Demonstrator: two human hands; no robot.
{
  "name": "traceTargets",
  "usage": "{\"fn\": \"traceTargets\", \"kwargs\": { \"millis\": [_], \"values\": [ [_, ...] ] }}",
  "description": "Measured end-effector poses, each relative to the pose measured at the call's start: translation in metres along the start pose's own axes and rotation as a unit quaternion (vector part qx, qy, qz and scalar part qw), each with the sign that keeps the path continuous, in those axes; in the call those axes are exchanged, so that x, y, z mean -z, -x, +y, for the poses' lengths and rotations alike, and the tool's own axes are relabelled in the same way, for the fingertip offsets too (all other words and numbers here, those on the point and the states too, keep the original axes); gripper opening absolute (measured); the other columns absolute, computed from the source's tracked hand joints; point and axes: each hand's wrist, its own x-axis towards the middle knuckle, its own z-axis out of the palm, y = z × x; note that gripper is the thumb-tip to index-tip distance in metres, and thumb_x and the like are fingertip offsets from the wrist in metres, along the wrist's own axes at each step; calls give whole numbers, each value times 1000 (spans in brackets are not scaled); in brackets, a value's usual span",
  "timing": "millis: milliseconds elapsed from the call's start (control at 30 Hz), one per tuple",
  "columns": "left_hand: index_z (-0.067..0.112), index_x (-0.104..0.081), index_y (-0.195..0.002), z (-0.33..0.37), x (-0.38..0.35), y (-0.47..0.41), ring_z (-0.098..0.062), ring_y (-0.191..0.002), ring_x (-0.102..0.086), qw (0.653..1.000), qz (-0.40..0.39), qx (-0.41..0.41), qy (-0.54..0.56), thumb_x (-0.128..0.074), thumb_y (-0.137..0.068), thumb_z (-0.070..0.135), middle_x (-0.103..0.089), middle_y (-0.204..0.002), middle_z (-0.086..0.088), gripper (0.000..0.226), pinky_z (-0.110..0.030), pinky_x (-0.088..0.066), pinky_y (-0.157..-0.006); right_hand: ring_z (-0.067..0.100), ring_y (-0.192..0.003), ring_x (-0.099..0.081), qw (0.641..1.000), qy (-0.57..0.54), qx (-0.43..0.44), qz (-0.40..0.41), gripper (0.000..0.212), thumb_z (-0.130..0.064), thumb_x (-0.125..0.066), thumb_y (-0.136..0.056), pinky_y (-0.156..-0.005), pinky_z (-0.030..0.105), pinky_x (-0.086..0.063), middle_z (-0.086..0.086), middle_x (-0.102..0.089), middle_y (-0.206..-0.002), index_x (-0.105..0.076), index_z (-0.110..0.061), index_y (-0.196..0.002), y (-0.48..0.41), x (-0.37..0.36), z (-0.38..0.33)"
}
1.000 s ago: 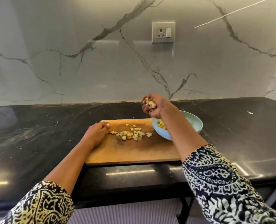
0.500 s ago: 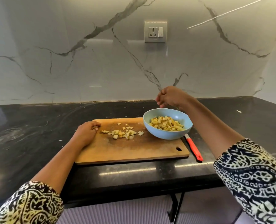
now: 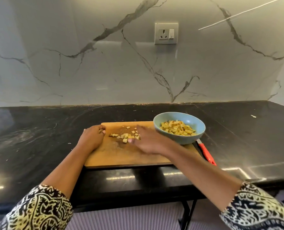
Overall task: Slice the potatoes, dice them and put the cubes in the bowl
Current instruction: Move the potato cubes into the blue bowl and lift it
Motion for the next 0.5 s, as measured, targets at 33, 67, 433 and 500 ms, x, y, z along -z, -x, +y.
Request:
{"fn": "traceTargets", "kwargs": {
  "millis": [33,67,433,500],
  "values": [
    [19,-49,-135,-1,0,-1,-27,-127,-46,1000,-1,-1,-3,-43,-100,22,-48,-141,-8,36,-47,-30,-113,28,-146,-16,999,20,-28,-6,73,-53,-36,-98,-115,42,-21,9,-9,-161,-9,-15,-154,-6,-11,4],
    [19,-48,-136,-1,0,-1,-27,-128,-46,1000,-3,-1,-6,-43,-100,22,-48,-142,-8,36,-48,-28,-113,30,-147,-9,998,23,-54,-5,78,-58,-32,-97,-116,43,-16,11,-2,-161,-2,-14,-154,-14,-18,6],
    [22,-52,-132,-11,-2,-11,-22,-113,-53,999,26,9,30,-42,-99,14,-51,-137,-7,35,-26,-40,-79,31,-136,-34,998,28,24,58,78,-66,-42,-90,-108,45,-33,10,-33,-151,-28,-17,-148,-85,-52,-24],
    [22,-53,-132,-12,-1,-13,-22,-115,-51,999,29,11,34,-42,-99,12,-51,-137,-7,36,-26,-39,-81,28,-126,-43,991,67,86,79,57,-52,-48,-94,-99,38,-40,10,-45,-139,-43,-15,-138,-86,-54,-27]
  ]
}}
